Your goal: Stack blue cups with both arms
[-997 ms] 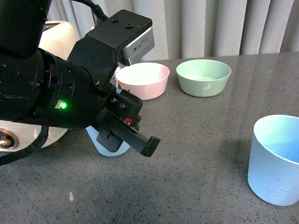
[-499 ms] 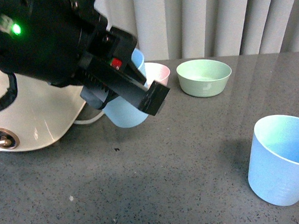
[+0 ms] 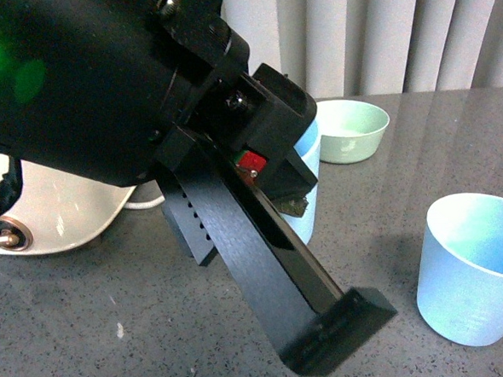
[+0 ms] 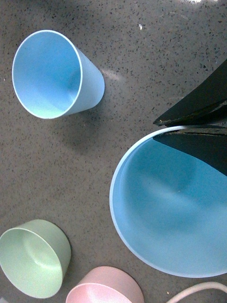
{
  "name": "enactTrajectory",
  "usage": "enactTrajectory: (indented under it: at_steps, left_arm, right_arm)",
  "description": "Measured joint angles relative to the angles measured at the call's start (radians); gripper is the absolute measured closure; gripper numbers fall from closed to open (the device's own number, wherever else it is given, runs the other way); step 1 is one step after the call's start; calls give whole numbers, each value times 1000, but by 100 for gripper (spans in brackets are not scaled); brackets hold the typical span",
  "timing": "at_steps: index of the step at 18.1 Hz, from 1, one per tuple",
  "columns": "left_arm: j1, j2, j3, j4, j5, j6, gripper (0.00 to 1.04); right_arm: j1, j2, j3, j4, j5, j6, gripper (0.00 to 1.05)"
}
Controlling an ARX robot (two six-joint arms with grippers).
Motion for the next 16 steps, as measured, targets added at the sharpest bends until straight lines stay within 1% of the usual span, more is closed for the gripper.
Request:
enactTrajectory:
  at_steps: [6,8,10,16]
  left_arm:
    - [-16,94,-3,-40,31,26,103]
    - [-6,99,-2,-71,72,29,103]
    - [5,98,-2,-78,90,44,103]
    - [-1,94,-2,-82,66,82,103]
  right_arm:
    - [0,0,0,0,0,0,7]
    - [0,0,0,0,0,0,7]
    - [0,0,0,0,0,0,7]
    - [0,0,0,0,0,0,7]
